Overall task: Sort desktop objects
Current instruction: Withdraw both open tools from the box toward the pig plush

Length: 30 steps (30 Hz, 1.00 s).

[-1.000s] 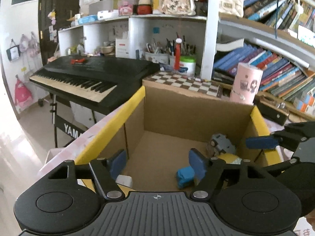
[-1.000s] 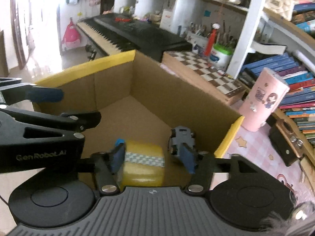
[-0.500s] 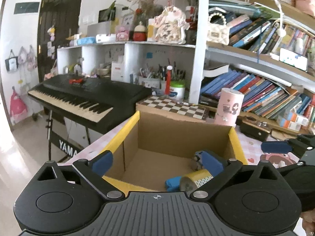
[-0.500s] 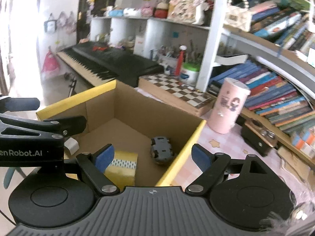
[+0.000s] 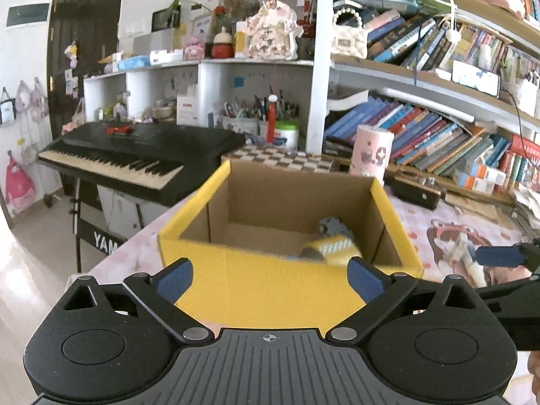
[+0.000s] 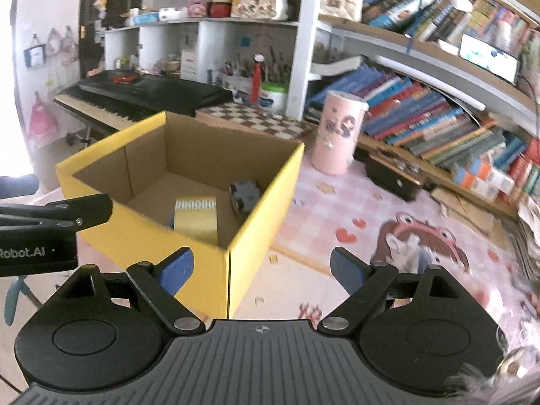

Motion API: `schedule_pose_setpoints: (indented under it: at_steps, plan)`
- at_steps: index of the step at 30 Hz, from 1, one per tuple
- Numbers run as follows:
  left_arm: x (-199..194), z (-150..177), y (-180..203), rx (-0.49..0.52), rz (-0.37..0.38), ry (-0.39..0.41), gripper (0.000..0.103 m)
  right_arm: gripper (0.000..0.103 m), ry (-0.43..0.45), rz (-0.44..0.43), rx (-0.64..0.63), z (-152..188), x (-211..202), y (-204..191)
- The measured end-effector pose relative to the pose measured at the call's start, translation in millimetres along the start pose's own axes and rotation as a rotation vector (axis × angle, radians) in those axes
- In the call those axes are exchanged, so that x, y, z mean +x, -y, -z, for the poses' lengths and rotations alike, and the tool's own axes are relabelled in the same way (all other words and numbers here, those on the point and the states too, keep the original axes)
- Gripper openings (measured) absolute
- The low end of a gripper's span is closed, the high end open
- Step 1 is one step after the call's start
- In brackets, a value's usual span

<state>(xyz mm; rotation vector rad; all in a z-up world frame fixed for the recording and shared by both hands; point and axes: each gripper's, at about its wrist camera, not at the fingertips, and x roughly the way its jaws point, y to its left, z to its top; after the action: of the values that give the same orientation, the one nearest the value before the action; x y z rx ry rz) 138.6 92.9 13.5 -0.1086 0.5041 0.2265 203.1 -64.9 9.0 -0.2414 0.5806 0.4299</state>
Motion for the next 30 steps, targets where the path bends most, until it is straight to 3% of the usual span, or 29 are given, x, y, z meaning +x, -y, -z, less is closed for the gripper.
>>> schedule_pose_setpoints:
  at_steps: [6,17,30]
  plan:
    - [-18.3,23.8,-11.2,-0.007,0.000,-0.056,0.099,0.088,-0.044,0.035,0.012,23.5,-16.3,-17.9]
    - [-49.7,44.6,-25.2,-0.014,0.016,-0.069,0.099,0.088,-0.053,0.058,0.026,51.0,-54.5,-43.0]
    - [-71.0,66.6,-13.8,0.029,0.100,-0.103,0.099,0.088,-0.090,0.120,0.088,86.9,-89.8,-44.7]
